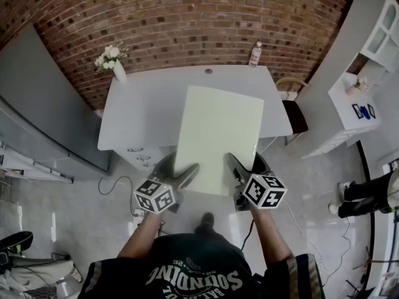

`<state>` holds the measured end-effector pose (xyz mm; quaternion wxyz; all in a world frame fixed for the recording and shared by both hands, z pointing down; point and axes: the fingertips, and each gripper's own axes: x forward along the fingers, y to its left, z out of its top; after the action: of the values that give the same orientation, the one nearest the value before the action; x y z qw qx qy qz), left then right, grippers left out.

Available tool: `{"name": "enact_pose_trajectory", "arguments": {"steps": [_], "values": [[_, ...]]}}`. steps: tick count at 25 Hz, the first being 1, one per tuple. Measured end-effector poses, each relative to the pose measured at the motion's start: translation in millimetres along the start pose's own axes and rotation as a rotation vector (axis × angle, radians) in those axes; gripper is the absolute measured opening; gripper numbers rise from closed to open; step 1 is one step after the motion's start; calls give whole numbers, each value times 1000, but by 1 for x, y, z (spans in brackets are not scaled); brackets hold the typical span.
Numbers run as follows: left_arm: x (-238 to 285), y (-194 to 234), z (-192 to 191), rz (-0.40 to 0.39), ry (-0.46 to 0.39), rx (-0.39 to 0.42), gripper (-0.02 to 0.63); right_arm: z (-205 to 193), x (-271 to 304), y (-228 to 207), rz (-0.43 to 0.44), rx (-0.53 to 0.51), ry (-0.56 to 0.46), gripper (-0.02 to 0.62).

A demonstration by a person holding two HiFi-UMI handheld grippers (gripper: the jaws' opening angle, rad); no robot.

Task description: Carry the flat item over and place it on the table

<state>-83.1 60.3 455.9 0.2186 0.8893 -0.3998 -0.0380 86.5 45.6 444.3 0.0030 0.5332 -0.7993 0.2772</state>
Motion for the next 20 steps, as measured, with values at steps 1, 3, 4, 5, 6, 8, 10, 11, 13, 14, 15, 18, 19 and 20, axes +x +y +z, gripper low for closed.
{"name": "enact_pose_trajectory", "arguments": {"steps": [1, 3, 4, 5, 6, 8, 10, 11, 13, 14, 15, 18, 19, 20], "values": [[6, 1, -1, 7, 5, -3, 394, 3, 4, -5, 7, -5, 5, 430], [18, 3, -2, 17, 8, -10, 394, 8, 12, -15, 16, -14, 15, 428], [24, 4, -3, 22, 9, -12, 394, 11, 16, -19, 19, -20, 18, 428], [29, 6, -3, 27, 10, -14, 393, 13, 20, -23, 24, -24, 21, 428], [33, 7, -3, 33, 11, -17, 394, 15, 25, -27, 28, -26, 25, 428], [42, 10, -3, 46, 15, -21, 393, 19, 32, -33, 37, -27, 32, 428], [51, 12, -3, 54, 17, -24, 394, 23, 38, -41, 45, -28, 36, 426], [56, 12, -3, 58, 17, -25, 394, 25, 40, -45, 49, -30, 38, 426], [64, 12, -2, 67, 14, -27, 393, 30, 45, -51, 57, -33, 43, 426], [67, 12, -1, 71, 13, -28, 394, 32, 48, -53, 60, -34, 45, 426], [70, 13, -1, 74, 13, -28, 393, 34, 50, -55, 63, -35, 47, 426], [79, 17, 3, 80, 12, -27, 394, 40, 58, -60, 66, -37, 49, 426], [82, 19, 5, 81, 11, -27, 393, 42, 61, -62, 67, -37, 49, 426], [85, 21, 5, 82, 10, -27, 394, 44, 65, -63, 67, -37, 50, 426]]}}
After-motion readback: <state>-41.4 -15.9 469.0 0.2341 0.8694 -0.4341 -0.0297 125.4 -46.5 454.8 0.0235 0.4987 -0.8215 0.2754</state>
